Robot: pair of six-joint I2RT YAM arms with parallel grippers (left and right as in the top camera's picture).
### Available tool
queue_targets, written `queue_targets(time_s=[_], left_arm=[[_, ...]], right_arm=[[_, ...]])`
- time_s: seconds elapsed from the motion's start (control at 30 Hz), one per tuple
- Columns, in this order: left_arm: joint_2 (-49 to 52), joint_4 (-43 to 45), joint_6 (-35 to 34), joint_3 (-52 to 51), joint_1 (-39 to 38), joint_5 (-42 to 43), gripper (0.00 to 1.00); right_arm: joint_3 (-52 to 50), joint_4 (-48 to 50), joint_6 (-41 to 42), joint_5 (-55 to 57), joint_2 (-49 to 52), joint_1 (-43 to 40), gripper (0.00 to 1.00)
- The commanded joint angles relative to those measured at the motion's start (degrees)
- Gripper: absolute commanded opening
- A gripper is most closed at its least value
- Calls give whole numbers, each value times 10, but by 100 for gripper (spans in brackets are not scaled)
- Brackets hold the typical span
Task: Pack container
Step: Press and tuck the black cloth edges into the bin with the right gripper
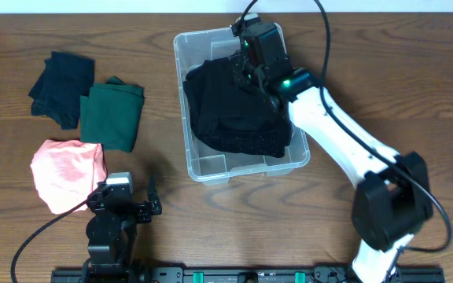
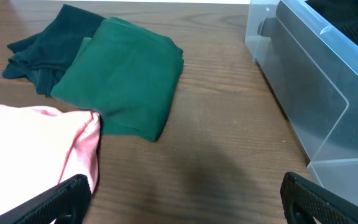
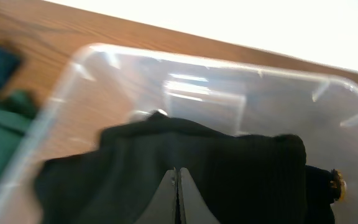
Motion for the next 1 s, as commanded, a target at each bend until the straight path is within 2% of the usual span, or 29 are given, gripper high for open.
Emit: queue_targets(time_s=[0.0,0.2,0.33,0.47,0.67,0.83,0.97], left_arm=[[-3,-1,-3,-10,2,-1,98],[-3,-2,-3,-10,2,-1,98],[-3,-2,-3,-10,2,-1,98],[-3,-2,-3,-10,2,-1,98],[-3,-1,-3,-10,2,-1,98],[-3,-2,-3,-10,2,-1,98],[-3,-2,-3,-10,2,-1,98]], right_arm=[[-2,14,-7,40,66,-16,1],[-2,27,6,47,151,-37,1],[-2,7,13,13,160,-39,1],[-1,6,12,-28,115,-33,1],[-1,-19,9,-75,-6,-25,1],[-1,-137,14,-130,-86,-11,1],[-1,-214,17,-137,-96,6,1]])
